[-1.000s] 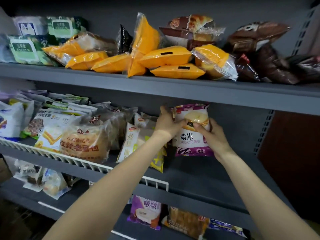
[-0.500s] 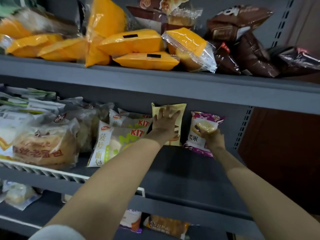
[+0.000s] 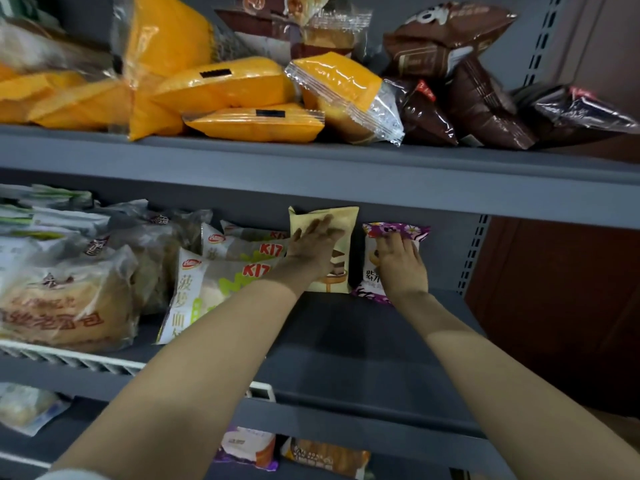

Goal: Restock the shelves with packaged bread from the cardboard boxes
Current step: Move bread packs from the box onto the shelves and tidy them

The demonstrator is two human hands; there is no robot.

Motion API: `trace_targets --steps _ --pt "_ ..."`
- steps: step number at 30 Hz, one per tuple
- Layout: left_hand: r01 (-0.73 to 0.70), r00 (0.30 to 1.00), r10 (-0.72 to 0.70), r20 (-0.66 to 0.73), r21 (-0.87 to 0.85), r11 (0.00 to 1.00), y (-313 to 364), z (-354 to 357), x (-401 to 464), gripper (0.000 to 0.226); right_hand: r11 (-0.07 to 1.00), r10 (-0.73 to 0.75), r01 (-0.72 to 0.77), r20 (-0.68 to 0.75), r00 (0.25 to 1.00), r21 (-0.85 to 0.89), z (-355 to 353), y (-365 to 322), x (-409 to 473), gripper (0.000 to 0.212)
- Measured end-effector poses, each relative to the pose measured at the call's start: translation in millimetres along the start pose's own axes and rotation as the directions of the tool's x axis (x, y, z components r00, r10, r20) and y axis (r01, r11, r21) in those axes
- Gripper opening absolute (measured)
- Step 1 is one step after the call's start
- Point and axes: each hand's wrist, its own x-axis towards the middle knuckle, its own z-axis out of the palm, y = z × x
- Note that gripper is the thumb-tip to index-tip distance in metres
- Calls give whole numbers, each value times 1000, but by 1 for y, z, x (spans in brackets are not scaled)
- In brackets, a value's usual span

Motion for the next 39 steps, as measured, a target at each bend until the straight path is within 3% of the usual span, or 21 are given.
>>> trace_targets --steps 4,8,13,17,23,29,39 --pt "6 991 -6 -134 -6 1000 0 -16 -21 54 987 -13 -3 97 995 159 -24 -13 -7 60" --pt "-5 948 -35 -318 -123 992 -15 -41 -59 36 898 -62 70 -33 998 433 -57 -52 -20 36" --pt "123 900 -252 -356 -348 930 -64 -59 -127 19 800 -110 101 -21 994 591 -97 -136 -42 24" --pt "230 839 -375 -394 -368 901 -131 -64 -199 17 720 -231 177 -8 973 671 -109 -223 -64 21" --pt "323 836 -483 -261 -478 817 -264 -63 -317 17 598 -389 247 6 921 762 -108 -383 -107 20" --pt "484 785 -612 -97 -520 704 -406 -41 -431 22 596 -527 222 167 833 772 -86 -550 -156 20" --pt "744 596 -793 128 -459 486 -600 43 -539 27 651 -654 155 446 611 743 24 -774 -207 22"
